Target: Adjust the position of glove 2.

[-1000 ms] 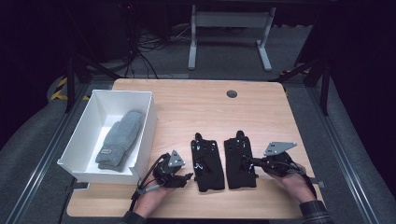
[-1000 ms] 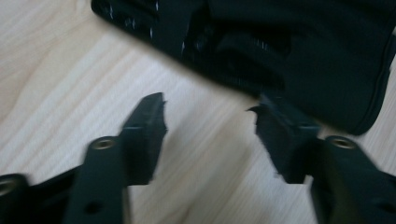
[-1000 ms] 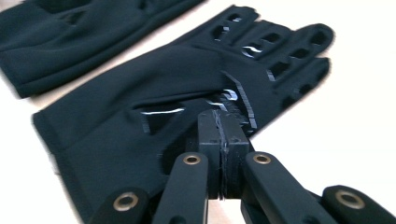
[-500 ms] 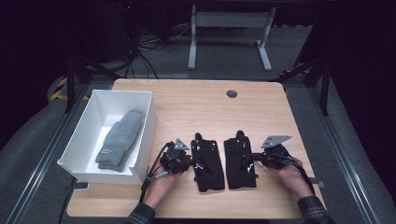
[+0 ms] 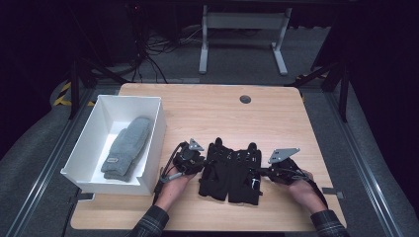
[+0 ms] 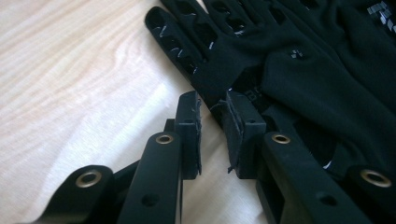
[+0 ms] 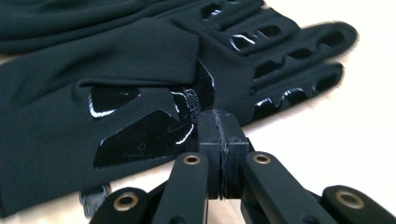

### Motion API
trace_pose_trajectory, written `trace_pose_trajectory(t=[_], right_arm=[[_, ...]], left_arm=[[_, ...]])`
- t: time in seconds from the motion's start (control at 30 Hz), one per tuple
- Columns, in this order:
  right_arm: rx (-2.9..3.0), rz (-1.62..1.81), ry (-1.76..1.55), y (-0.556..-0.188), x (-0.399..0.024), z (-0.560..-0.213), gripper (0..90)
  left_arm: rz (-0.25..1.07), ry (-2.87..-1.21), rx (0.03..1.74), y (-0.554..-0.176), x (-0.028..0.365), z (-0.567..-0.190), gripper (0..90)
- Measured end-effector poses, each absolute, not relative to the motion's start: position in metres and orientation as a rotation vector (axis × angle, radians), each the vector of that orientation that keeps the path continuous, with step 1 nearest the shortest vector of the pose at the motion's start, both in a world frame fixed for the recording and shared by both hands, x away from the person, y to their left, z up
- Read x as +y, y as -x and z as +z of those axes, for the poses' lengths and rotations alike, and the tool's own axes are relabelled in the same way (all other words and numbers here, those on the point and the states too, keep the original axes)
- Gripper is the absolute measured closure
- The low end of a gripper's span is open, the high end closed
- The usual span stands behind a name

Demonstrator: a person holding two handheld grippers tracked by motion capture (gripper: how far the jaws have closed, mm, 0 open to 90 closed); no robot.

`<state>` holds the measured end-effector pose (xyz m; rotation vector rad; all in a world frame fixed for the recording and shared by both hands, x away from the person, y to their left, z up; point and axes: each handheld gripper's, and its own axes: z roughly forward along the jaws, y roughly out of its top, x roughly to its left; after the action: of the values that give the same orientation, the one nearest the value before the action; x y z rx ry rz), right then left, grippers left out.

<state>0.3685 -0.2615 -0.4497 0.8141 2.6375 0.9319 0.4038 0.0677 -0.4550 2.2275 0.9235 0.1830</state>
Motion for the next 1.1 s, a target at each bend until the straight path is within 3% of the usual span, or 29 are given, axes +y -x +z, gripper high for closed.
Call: trace_pose_trajectory(t=[0.3,0.73,0.87,1.03,1.1], right_arm=[[2.664,0.941,-0.769,-0.358,-0.256,-0.450,90.0],[2.658,0.947,-0.772,-0.358,-0.257,-0.449,90.0],[2.655,0.949,-0.768,-0.358,-0.258,-0.448,90.0],[2.658,0.956,-0.769,-0.358,-0.258,-0.449,90.0],[2.666,0.954,-0.764,-0.358,-0.257,-0.449,90.0]], left_arm=[[0.187,-2.189,0.943,-0.409,0.079,-0.445,64.9],[0.104,-2.190,0.964,-0.415,0.072,-0.454,62.0],[0.109,-2.213,0.969,-0.415,0.068,-0.459,67.5],[0.091,-2.213,0.967,-0.415,0.065,-0.458,83.8],[0.087,-2.207,0.972,-0.414,0.064,-0.456,86.4]])
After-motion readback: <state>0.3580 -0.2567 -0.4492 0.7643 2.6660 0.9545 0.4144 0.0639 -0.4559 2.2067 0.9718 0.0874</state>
